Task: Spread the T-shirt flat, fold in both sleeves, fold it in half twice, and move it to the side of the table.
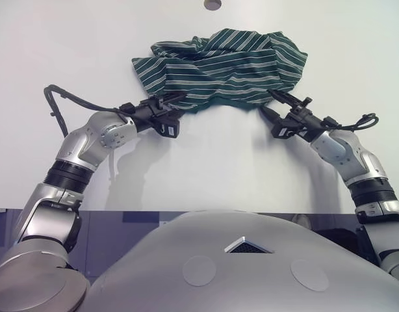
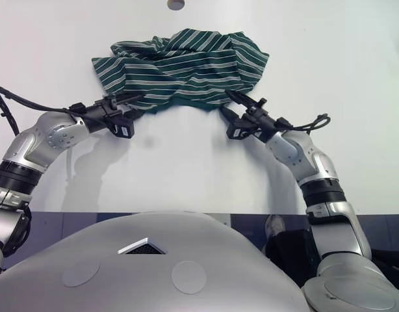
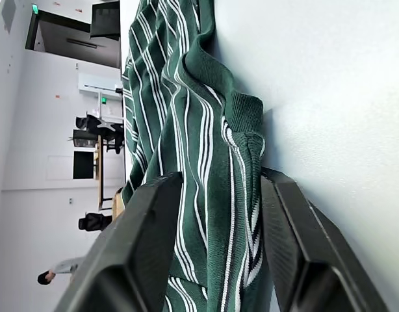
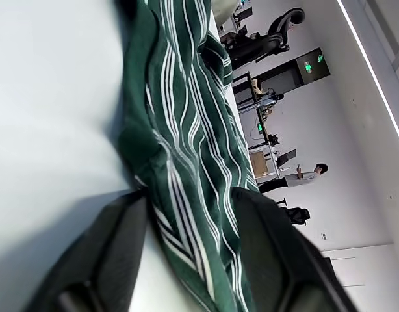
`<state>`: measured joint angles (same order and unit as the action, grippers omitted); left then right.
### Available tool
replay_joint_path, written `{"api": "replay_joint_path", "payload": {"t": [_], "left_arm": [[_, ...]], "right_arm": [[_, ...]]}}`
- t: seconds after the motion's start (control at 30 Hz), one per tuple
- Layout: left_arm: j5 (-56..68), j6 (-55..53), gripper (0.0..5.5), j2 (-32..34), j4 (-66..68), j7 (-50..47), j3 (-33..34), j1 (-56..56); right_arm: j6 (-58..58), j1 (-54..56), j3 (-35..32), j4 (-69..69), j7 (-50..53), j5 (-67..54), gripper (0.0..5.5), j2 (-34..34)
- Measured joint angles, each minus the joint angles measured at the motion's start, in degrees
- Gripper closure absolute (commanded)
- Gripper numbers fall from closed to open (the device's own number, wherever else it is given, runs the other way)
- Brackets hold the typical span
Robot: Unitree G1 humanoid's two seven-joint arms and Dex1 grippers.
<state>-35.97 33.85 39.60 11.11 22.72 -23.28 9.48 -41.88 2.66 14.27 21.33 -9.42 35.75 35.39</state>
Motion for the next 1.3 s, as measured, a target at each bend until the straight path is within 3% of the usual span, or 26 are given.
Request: {"api": "replay_joint_path", "payload": {"t": [0.3, 0.53, 0.73, 0.83, 1.07, 1.3], "left_arm": [[1.6, -0.5, 5.50, 0.0, 1.0, -0.2, 0.9, 0.6], [8.3, -0.6, 5.50, 0.0, 2.8, 3.8, 2.0, 2.5], [24.1, -1.1, 5.50, 3.2, -0.3, 15.7, 8.1, 15.7], [27.1, -3.6, 5.50, 3.5, -1.8, 18.0, 10.3, 19.5], [43.2, -17.4, 5.50, 7.9, -13.0, 33.2, 14.1, 22.5], [58.5, -33.3, 5.50, 12.1, -23.1, 40.8, 21.1, 26.4]], "right_arm": [[0.4, 1.2, 0.5, 0.0, -0.5, -2.3, 5.46, 0.7], [1.5, 4.7, 0.6, -0.3, -8.4, -9.9, 5.48, 0.9], [9.0, 19.6, -2.6, -4.8, -32.1, -30.3, 5.48, 9.3], [10.9, 28.0, -5.5, -5.4, -35.3, -33.4, 5.48, 11.1], [22.2, 35.4, -8.8, -10.5, -49.2, -42.7, 5.48, 16.4], [36.8, 42.6, -14.7, -16.6, -59.3, -53.5, 5.48, 22.7]]}}
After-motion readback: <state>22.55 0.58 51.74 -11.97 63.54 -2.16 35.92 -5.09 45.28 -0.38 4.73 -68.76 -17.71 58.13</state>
